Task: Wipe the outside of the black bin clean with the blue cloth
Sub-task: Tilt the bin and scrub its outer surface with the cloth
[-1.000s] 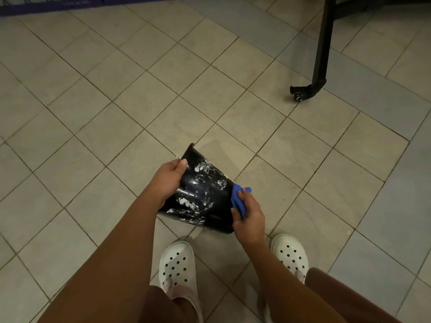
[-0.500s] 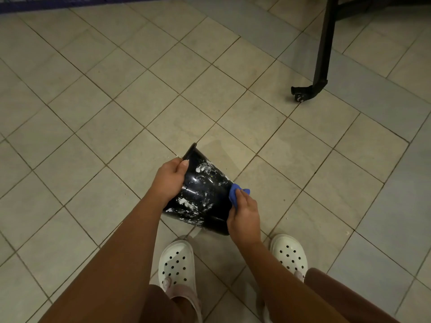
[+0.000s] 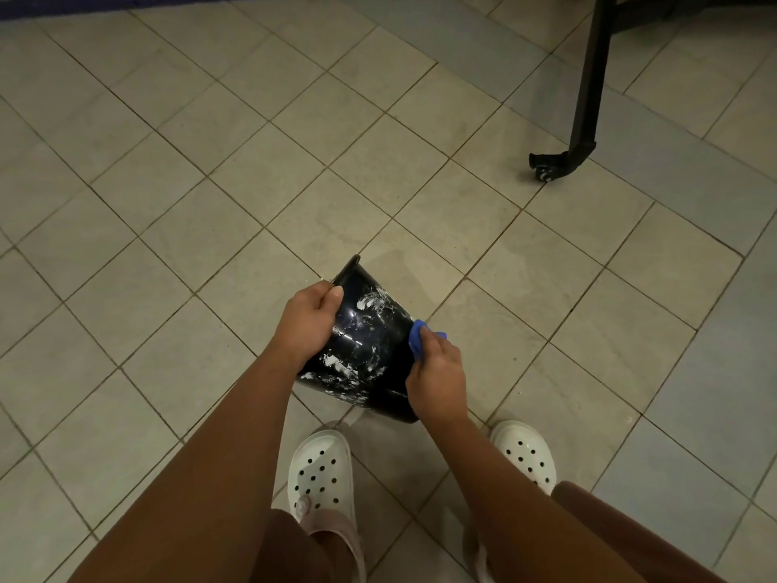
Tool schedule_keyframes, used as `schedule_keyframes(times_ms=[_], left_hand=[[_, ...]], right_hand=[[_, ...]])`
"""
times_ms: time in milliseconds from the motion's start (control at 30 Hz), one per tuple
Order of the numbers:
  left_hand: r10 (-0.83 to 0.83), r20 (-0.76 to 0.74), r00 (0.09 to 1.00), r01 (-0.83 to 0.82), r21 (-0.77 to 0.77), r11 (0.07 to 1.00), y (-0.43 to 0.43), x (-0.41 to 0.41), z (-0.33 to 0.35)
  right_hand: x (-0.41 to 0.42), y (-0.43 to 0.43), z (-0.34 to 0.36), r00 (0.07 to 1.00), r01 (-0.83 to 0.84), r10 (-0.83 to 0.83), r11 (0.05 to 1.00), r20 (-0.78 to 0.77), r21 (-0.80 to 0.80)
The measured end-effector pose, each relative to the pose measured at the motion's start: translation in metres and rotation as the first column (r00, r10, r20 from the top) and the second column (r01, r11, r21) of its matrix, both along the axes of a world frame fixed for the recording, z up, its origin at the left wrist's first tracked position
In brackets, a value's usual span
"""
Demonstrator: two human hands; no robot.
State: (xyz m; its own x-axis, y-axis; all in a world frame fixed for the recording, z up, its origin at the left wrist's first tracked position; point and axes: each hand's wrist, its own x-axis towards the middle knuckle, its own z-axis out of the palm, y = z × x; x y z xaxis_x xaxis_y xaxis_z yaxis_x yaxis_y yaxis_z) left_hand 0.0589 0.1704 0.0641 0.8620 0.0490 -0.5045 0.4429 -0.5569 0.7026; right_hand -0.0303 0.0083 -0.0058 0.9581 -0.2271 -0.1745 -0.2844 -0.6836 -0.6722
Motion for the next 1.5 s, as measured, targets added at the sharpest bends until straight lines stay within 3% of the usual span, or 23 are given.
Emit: schedule_keyframes(times_ms=[133, 233, 433, 500, 633, 767, 833, 933, 1067, 1167, 1267, 1367, 1433, 1500], left_hand=[[-0.015, -0.015, 1.000, 0.015, -0.021, 1.000, 0.001, -0.001, 0.001], [-0.027, -0.003, 1.000, 0.027, -0.037, 0.999, -0.001, -0.001, 0.001], [0.007, 0.010, 1.000, -0.007, -0.018, 1.000, 0.002, -0.001, -0.001], [0.000, 0.012, 1.000, 0.000, -0.007, 1.000, 0.003, -0.001, -0.003], [-0.031, 0.002, 1.000, 0.031, -0.007, 0.999, 0.002, -0.001, -0.004], [-0.026, 0.014, 1.000, 0.027, -0.030, 0.999, 0.000, -0.001, -0.004], [-0.021, 0.014, 1.000, 0.021, -0.042, 0.999, 0.001, -0.001, -0.004], [0.026, -0.047, 0.999, -0.032, -0.137, 0.990, 0.000, 0.001, 0.000], [0.022, -0.268, 0.963, -0.104, -0.295, 0.950, 0.012, 0.005, 0.007], [-0.048, -0.260, 0.964, -0.047, -0.350, 0.936, 0.018, 0.001, 0.006], [-0.051, -0.178, 0.983, -0.004, -0.294, 0.956, 0.013, -0.003, -0.002], [-0.115, -0.067, 0.991, 0.105, -0.142, 0.984, 0.005, -0.009, -0.010], [-0.150, 0.005, 0.989, 0.150, -0.029, 0.988, -0.003, -0.012, -0.015], [-0.198, 0.059, 0.978, 0.194, 0.069, 0.979, -0.011, -0.010, -0.015]], right_hand=[[-0.007, 0.004, -0.001, 0.980, -0.136, 0.126, 0.989, 0.155, 0.055], [0.011, 0.000, 0.002, 0.966, -0.221, 0.206, 0.972, 0.158, 0.083], [0.008, -0.010, -0.001, 0.996, -0.011, 0.013, 1.000, -0.087, 0.024], [-0.004, -0.003, 0.000, 0.998, 0.011, -0.011, 1.000, -0.069, -0.003], [0.003, 0.008, 0.001, 0.994, -0.102, 0.101, 0.995, 0.036, 0.024], [0.027, -0.003, 0.002, 0.983, -0.176, 0.177, 0.984, -0.044, 0.019], [0.028, -0.005, 0.003, 0.983, -0.155, 0.152, 0.988, -0.102, -0.022], [0.026, -0.004, 0.001, 0.995, -0.080, 0.078, 0.997, -0.065, -0.025], [0.024, -0.010, -0.005, 0.999, 0.035, -0.038, 0.995, 0.030, 0.096], [0.024, -0.016, -0.005, 0.994, 0.075, -0.087, 0.985, 0.072, 0.152], [0.016, -0.023, -0.007, 0.987, 0.074, -0.097, 0.983, 0.128, 0.171], [-0.003, -0.027, -0.016, 0.987, 0.078, -0.080, 0.997, 0.141, 0.023], [-0.020, -0.022, -0.021, 0.982, 0.159, -0.153, 0.986, 0.115, -0.042], [-0.031, -0.015, -0.023, 0.966, 0.232, -0.229, 0.973, 0.124, -0.010]])
